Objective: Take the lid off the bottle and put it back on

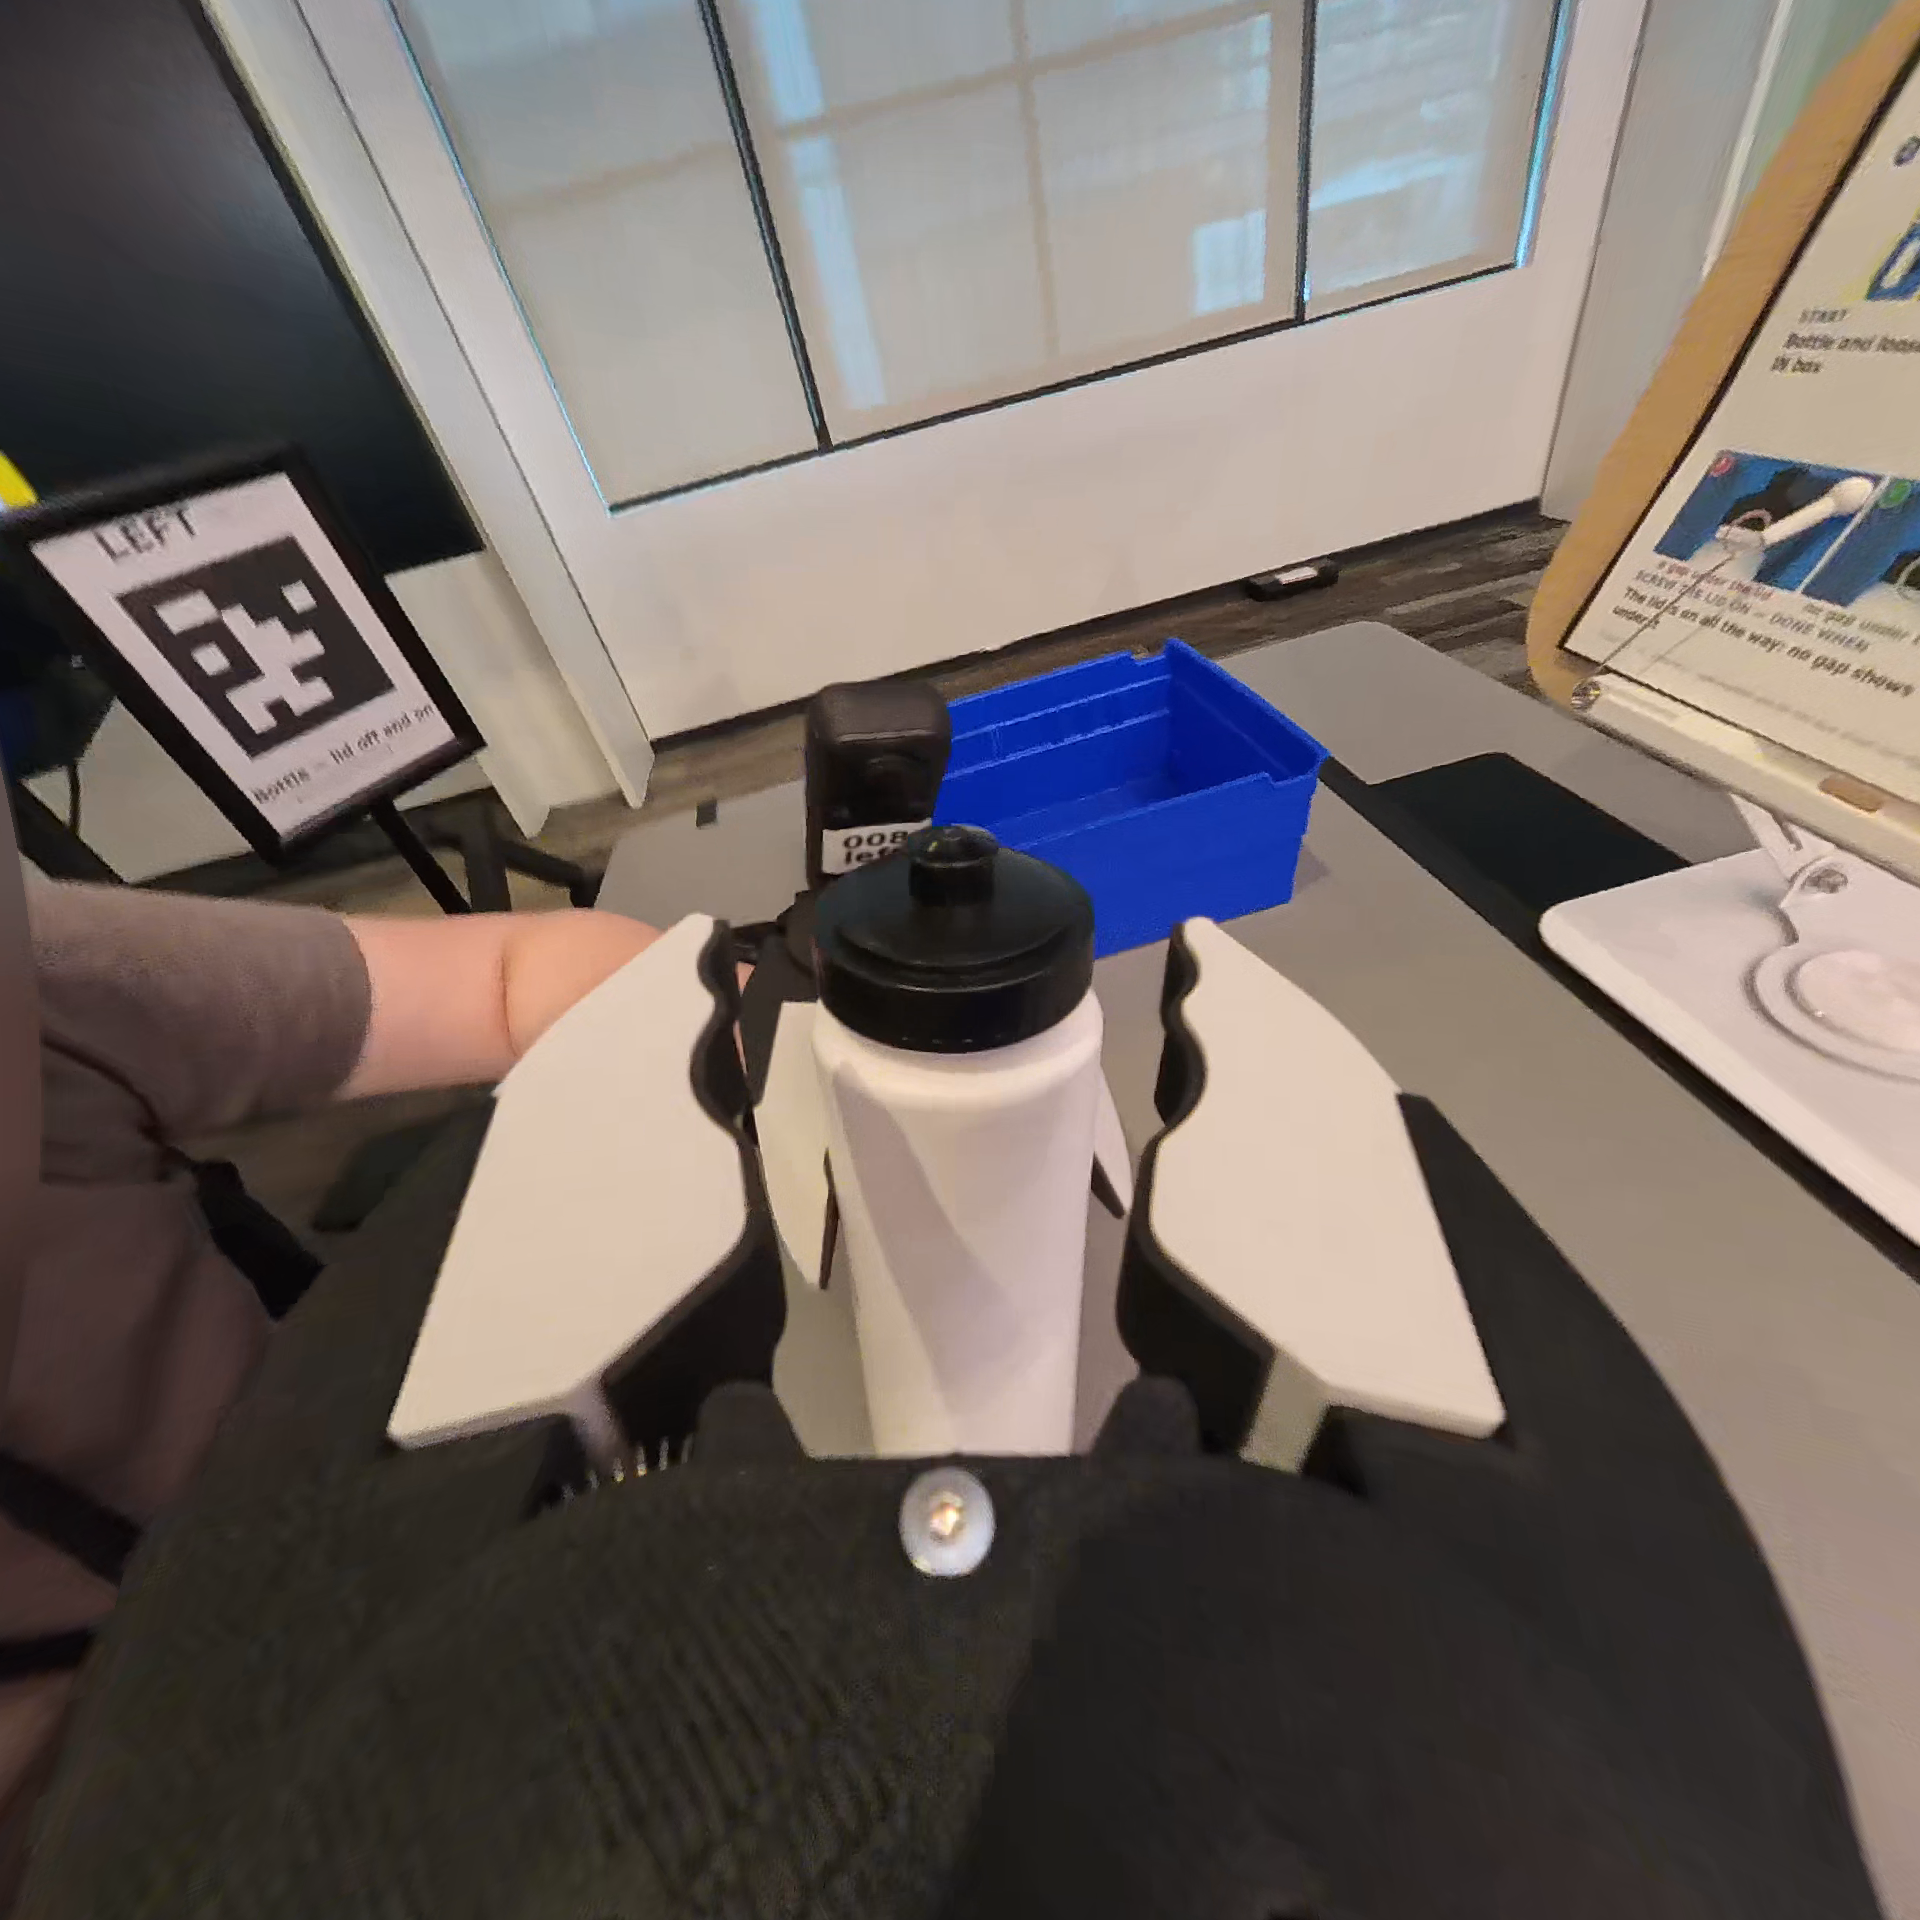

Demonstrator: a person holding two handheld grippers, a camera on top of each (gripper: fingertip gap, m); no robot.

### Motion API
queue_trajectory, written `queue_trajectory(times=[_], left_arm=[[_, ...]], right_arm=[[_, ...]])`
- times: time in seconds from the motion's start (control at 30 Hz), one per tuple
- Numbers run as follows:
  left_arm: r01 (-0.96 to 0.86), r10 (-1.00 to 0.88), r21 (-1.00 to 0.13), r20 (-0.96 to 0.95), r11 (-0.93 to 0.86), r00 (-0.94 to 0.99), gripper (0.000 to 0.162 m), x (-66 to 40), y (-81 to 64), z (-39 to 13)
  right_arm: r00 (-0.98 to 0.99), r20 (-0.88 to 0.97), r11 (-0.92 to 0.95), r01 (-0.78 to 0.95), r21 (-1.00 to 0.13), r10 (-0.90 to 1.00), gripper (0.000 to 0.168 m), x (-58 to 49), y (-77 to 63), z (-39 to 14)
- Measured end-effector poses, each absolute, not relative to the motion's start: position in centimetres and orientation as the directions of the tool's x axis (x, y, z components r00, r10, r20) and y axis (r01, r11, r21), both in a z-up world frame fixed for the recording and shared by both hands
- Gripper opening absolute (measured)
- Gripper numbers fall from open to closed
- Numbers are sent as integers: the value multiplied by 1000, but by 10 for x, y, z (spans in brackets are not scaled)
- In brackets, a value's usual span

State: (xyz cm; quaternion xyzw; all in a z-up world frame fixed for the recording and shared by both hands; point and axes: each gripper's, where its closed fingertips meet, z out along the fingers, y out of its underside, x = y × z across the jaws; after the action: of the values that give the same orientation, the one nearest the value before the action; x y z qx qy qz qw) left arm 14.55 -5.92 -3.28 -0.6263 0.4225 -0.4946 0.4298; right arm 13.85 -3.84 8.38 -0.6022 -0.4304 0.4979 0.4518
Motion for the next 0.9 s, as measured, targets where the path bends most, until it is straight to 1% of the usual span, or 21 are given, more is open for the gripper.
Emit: queue_trajectory(times=[0.07,0.17,0.2,0.33,0.43,0.53,0.6,0.73,0.8,0.9], left_arm=[[-127,-954,-966,195,-227,227,85,142,-51,-35],[-232,-930,-966,22,-115,368,85,135,-34,-48],[-237,-921,-966,4,-105,390,85,135,-32,-48],[-228,-880,-968,-17,-104,475,85,134,-25,-47],[-204,-838,-972,-10,-120,545,85,132,-19,-46],[-183,-812,-973,5,-137,583,85,130,-16,-47],[-165,-798,-974,24,-154,602,85,128,-14,-47],[-135,-785,-980,30,-143,618,85,125,-14,-46],[-136,-792,-980,35,-147,609,85,124,-15,-46],[-115,-795,-985,31,-126,606,85,125,-15,-45]], right_arm=[[189,-189,-208,85,-974,964,80,138,-34,82],[305,-106,-165,176,-970,946,80,136,-27,71],[331,-96,-168,196,-966,939,80,135,-26,69],[422,-120,-240,244,-940,899,80,132,-31,63],[482,-74,-266,345,-900,873,80,141,-42,61],[514,-41,-303,439,-846,857,80,139,-44,74],[527,-17,-350,539,-766,850,81,130,-36,81],[577,3,-491,698,-522,817,81,119,-27,73],[618,9,-557,715,-424,786,85,116,-25,67],[670,10,-633,705,-319,742,92,108,-30,57]])
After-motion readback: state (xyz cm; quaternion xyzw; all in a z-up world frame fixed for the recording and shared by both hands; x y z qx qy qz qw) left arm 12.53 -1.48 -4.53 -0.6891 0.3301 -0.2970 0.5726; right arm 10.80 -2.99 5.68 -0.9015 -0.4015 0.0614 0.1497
